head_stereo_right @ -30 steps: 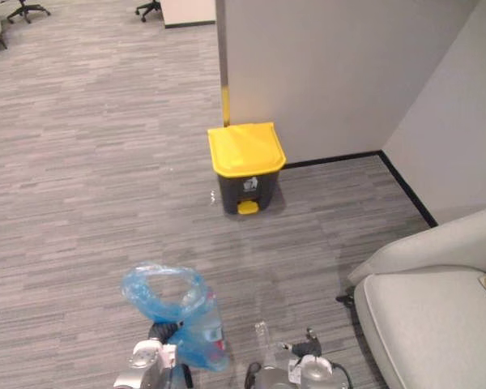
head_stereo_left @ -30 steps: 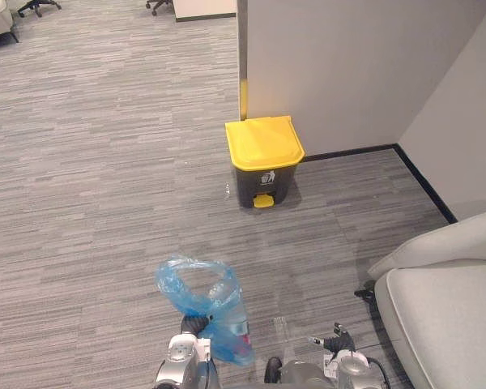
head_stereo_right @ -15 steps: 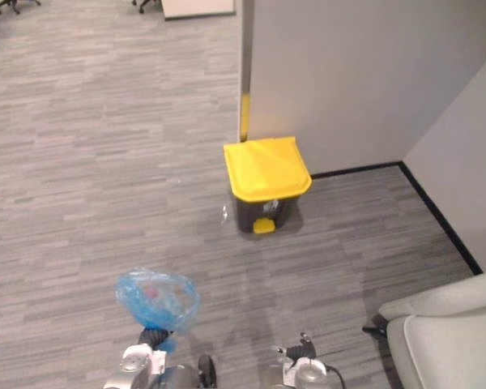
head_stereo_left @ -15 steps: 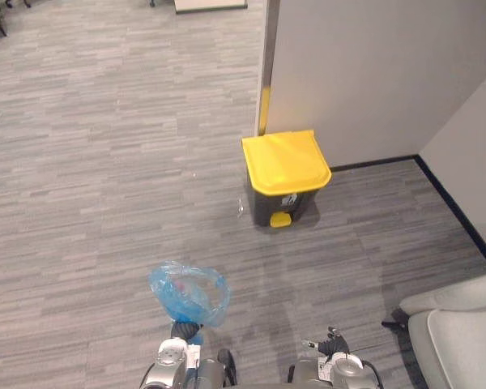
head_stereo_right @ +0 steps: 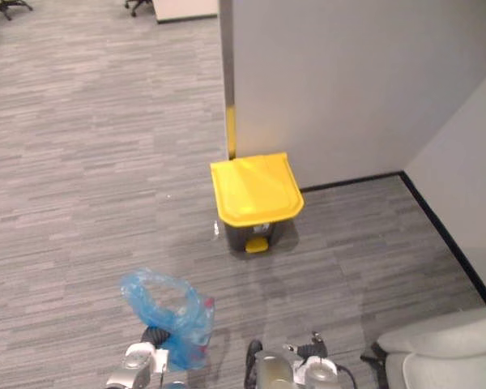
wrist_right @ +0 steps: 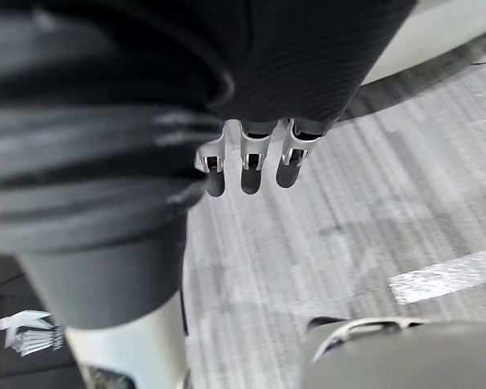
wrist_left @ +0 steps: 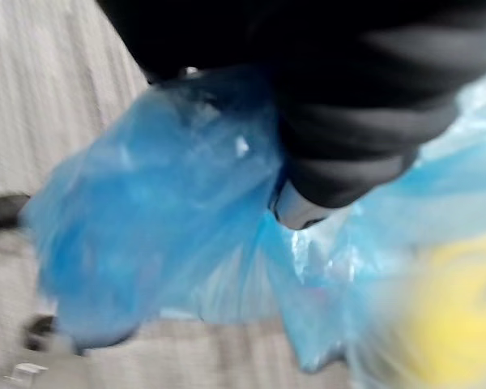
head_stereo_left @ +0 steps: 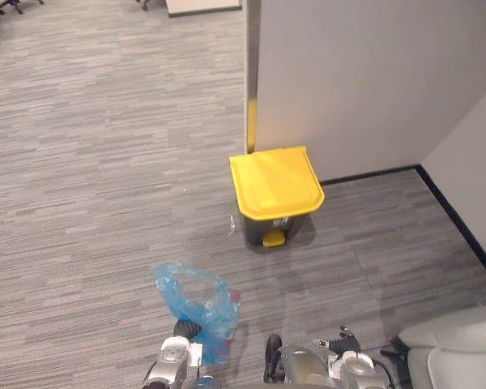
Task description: Gather rubbish on tea table into small bin, then transfer packed bag to large trash can.
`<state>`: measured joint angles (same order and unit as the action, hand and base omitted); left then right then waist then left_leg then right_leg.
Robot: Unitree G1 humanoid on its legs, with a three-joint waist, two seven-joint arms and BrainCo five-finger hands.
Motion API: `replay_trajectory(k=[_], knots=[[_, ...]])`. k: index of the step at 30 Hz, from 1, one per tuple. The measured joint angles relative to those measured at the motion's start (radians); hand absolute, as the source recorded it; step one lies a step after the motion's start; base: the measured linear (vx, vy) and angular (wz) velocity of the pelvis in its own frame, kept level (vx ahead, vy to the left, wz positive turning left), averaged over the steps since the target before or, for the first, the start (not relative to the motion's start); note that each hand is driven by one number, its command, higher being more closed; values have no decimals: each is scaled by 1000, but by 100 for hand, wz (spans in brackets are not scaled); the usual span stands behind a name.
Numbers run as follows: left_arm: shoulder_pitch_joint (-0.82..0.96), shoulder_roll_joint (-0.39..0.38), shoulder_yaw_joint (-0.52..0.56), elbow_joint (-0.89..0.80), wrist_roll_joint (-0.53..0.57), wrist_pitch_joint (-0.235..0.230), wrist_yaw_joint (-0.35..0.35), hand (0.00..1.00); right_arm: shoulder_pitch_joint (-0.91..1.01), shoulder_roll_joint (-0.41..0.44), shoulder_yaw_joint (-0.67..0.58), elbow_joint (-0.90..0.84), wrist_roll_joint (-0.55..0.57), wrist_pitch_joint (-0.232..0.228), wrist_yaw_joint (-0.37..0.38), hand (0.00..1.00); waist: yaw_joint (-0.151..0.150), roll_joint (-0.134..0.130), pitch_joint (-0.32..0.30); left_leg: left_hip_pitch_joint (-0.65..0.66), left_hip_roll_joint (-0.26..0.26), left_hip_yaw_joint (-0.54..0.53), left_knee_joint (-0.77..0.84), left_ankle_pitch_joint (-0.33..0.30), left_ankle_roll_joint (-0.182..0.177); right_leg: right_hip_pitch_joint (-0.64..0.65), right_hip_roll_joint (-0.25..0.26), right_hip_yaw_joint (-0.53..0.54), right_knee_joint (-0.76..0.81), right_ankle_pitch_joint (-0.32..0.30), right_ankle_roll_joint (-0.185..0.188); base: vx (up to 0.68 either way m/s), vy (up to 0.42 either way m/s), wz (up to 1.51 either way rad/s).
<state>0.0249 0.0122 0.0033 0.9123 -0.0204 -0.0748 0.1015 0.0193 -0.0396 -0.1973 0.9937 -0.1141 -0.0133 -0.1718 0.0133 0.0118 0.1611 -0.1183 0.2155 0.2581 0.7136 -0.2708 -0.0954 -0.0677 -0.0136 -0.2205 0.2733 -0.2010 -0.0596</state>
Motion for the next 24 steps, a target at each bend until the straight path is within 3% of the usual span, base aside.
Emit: replay_trajectory(k=[2,4,6,10,12,14,16,19,21,22,23,24], knots=[[10,-3,0,0,0,3,-4,100,0,6,0,-5,0,1,0,0,0,3,-6,-44,-7,22,-105,-2,13,3,-6,19,0,-10,10,197,95,-35],[-3,-5,0,1,0,4,-6,100,1,12,-7,-15,1,3,-1,0,2,7,-5,-77,-41,15,-303,36,30,12,-24,44,2,-23,34,247,184,-30],[3,-9,-1,4,0,3,-7,100,19,-3,-24,-16,5,5,-2,0,16,17,-14,-49,-92,-25,-466,192,18,19,-37,94,1,-43,77,244,219,-42],[-13,22,-3,26,1,2,-7,100,19,2,-26,9,3,12,-2,0,15,-19,-37,-38,-162,14,-484,147,69,34,-97,132,-50,-49,131,292,213,-14],[-13,36,-24,30,0,2,-7,100,16,-2,-27,9,2,12,-2,0,15,-25,-39,-17,-186,43,-481,109,81,27,-125,160,-6,-67,159,300,177,-25],[-9,42,-24,33,0,3,-6,100,8,0,-26,9,-2,12,-1,0,18,-17,-34,25,-195,66,-484,81,96,-32,-138,203,165,-79,179,295,148,-35],[-14,63,-47,32,-1,3,-4,100,-15,10,-20,6,-3,10,4,0,11,-17,-19,88,-202,67,-489,59,117,-150,-153,218,464,-73,206,316,66,-10],[-30,85,-59,31,-2,3,7,100,-41,1,16,2,-4,5,4,0,-2,-3,-7,168,-179,59,-530,53,116,-242,-123,142,528,-130,124,292,-37,7],[-31,86,-59,31,-2,3,9,100,-49,-3,15,1,-4,1,4,0,-6,5,0,198,-160,57,-550,51,112,-279,-92,106,437,-127,111,242,-105,3],[-30,88,-60,31,-2,2,9,100,-50,-1,16,2,-4,-2,4,0,-7,-1,-4,209,-159,54,-557,50,110,-289,-75,101,329,-95,110,280,-141,27],[-26,105,-60,32,-2,2,8,100,-42,1,17,5,-6,-1,3,0,-14,-34,-8,216,-188,27,-557,45,92,-279,-72,119,176,59,57,323,-155,21],[-37,81,-60,52,-1,7,8,100,-46,-16,9,11,-6,1,1,0,-13,-4,-3,224,-161,-5,-557,29,66,-269,-48,113,192,47,34,323,-152,7]])
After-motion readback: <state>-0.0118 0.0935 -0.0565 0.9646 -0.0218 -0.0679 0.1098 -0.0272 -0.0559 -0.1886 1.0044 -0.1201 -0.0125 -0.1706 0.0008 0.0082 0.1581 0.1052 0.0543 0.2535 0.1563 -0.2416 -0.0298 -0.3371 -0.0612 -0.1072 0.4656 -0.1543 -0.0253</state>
